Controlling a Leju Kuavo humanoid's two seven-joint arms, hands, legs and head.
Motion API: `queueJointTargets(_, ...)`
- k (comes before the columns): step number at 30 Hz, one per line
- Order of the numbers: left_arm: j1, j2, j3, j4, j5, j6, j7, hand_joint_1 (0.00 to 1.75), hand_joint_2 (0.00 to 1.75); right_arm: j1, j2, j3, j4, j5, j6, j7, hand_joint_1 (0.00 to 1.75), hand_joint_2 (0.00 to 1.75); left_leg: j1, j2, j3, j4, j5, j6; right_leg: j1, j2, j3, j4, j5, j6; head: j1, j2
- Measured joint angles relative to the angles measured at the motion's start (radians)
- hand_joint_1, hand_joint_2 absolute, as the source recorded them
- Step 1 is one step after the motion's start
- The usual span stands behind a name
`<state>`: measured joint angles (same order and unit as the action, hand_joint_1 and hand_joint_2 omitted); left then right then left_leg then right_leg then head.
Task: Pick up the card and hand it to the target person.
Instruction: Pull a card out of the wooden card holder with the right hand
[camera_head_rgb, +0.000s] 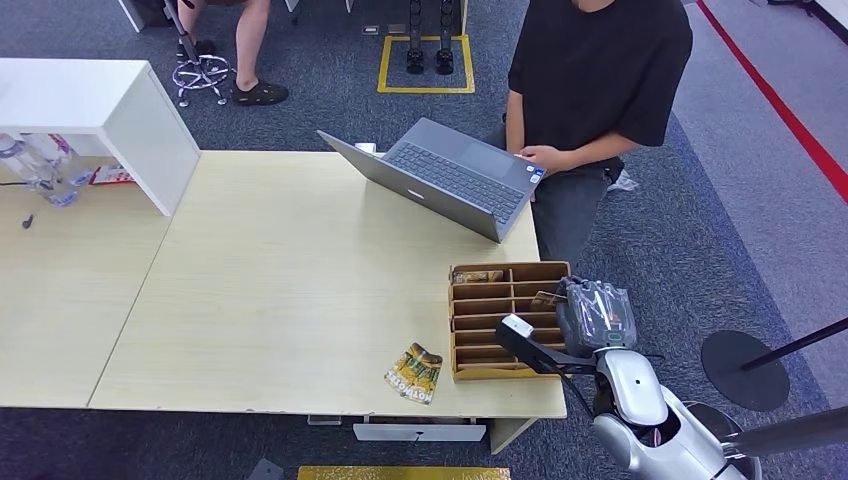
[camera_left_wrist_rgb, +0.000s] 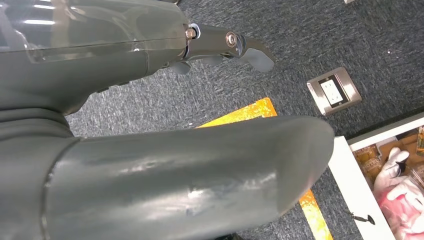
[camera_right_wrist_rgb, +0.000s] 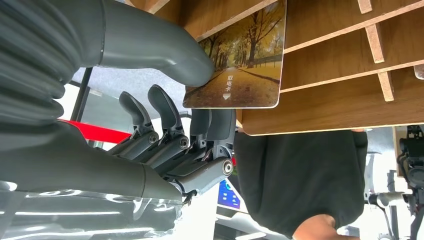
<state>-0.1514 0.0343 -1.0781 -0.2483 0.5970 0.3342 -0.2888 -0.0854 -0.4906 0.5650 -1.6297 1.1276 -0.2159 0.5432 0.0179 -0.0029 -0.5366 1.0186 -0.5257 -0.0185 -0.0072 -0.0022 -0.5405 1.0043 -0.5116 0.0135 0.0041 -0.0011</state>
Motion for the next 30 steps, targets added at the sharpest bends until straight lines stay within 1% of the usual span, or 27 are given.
queueJointTargets(8, 0.000, 0.000, 0.000, 0.000, 0.000, 0.000, 0.000, 0.00, 0.00, 0.000, 0.000, 0.000, 0.000, 0.000, -0.001, 0.000, 1.44, 1.75, 0.000, 0.000, 0.000, 0.000, 0.000, 0.000, 0.000, 0.000, 0.000, 0.000, 0.000, 0.000, 0.000, 0.000)
queueJointTargets(11, 0.000, 0.000, 0.000, 0.000, 0.000, 0.000, 0.000, 0.00, 0.00, 0.000, 0.000, 0.000, 0.000, 0.000, -0.003, -0.001, 1.51, 1.75, 0.000, 0.000, 0.000, 0.000, 0.000, 0.000, 0.000, 0.000, 0.000, 0.000, 0.000, 0.000, 0.000, 0.000)
queueJointTargets(15, 0.000, 0.000, 0.000, 0.000, 0.000, 0.000, 0.000, 0.00, 0.00, 0.000, 0.000, 0.000, 0.000, -0.004, -0.011, -0.003, 1.64, 1.75, 0.000, 0.000, 0.000, 0.000, 0.000, 0.000, 0.000, 0.000, 0.000, 0.000, 0.000, 0.000, 0.000, 0.000)
queueJointTargets(18, 0.000, 0.000, 0.000, 0.000, 0.000, 0.000, -0.001, 0.00, 0.00, 0.000, 0.000, 0.000, 0.000, -0.004, -0.019, -0.003, 1.69, 1.75, 0.000, 0.000, 0.000, 0.000, 0.000, 0.000, 0.000, 0.000, 0.000, 0.000, 0.000, 0.000, 0.000, 0.000)
queueJointTargets(25, 0.000, 0.000, 0.000, 0.000, 0.000, 0.002, -0.002, 0.00, 0.00, 0.000, -0.006, -0.012, -0.018, -0.004, -0.028, -0.003, 1.71, 1.75, 0.000, 0.000, 0.000, 0.000, 0.000, 0.000, 0.000, 0.000, 0.000, 0.000, 0.000, 0.000, 0.000, 0.000)
queueJointTargets(30, 0.001, 0.000, 0.000, 0.000, 0.002, 0.003, -0.006, 0.00, 0.00, 0.003, -0.017, -0.031, -0.073, -0.025, -0.036, -0.003, 1.71, 1.75, 0.000, 0.000, 0.000, 0.000, 0.000, 0.000, 0.000, 0.000, 0.000, 0.000, 0.000, 0.000, 0.000, 0.000)
